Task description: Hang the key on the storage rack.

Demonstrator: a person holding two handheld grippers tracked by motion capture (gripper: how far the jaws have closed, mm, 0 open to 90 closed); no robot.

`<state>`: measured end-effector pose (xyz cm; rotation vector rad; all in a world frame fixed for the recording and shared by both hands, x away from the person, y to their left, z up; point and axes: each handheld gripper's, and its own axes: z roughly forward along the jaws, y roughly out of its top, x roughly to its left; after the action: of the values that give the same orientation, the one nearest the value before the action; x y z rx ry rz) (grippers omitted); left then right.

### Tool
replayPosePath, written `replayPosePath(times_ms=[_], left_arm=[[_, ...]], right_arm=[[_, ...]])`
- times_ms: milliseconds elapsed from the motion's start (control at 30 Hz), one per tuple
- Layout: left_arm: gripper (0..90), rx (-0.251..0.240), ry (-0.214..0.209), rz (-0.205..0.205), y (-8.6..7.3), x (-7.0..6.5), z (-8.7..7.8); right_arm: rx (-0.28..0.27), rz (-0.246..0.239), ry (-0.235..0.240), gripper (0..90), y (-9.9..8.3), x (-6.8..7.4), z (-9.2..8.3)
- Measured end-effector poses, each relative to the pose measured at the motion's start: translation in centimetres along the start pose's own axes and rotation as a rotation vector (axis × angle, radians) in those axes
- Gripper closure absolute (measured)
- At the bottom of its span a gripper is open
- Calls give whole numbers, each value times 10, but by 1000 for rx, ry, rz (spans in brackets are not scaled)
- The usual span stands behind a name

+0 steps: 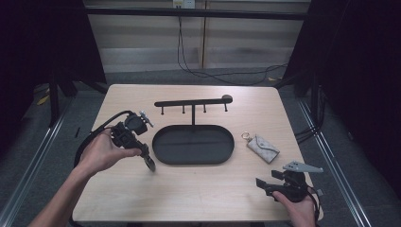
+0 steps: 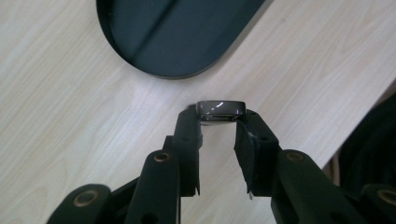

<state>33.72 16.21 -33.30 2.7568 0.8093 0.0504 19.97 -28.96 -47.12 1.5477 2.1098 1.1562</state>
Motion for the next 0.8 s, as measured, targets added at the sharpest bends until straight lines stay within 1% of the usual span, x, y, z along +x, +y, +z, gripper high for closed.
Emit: replayPosePath(times_ms=[33, 67, 133, 200, 233, 267, 333, 500, 533, 667, 767, 800], left_arm=[[709, 5, -5, 6, 1, 0, -1], [708, 1, -1, 0, 2, -1, -1], [708, 12, 4, 6, 5, 0, -5], [708, 7, 2, -7, 8, 1, -8], [708, 6, 9, -7, 9, 2, -10], [708, 15, 5, -8, 10, 3, -11], [709, 15, 6, -23, 12, 5, -14], [708, 11, 6, -36, 18, 9, -17], [708, 24, 9, -34, 24, 10, -18], [708, 29, 28, -39, 35, 10, -24], [708, 31, 28, -37, 40, 11, -28], [708, 41, 22, -33, 42, 12, -29]], right_arm=[[0, 0, 1, 224, 0, 0, 0], [0, 0, 1, 224, 0, 0, 0], [-1, 1, 1, 224, 0, 0, 0], [0, -1, 2, 223, 0, 0, 0], [-1, -1, 2, 224, 0, 0, 0], [-2, -1, 1, 224, 0, 0, 0], [-2, 0, 1, 223, 0, 0, 0], [1, -1, 2, 223, 0, 0, 0], [1, -2, 1, 224, 0, 0, 1], [-1, 2, 2, 223, 0, 0, 0], [1, -2, 5, 224, 0, 0, 0], [2, -1, 6, 224, 0, 0, 0]])
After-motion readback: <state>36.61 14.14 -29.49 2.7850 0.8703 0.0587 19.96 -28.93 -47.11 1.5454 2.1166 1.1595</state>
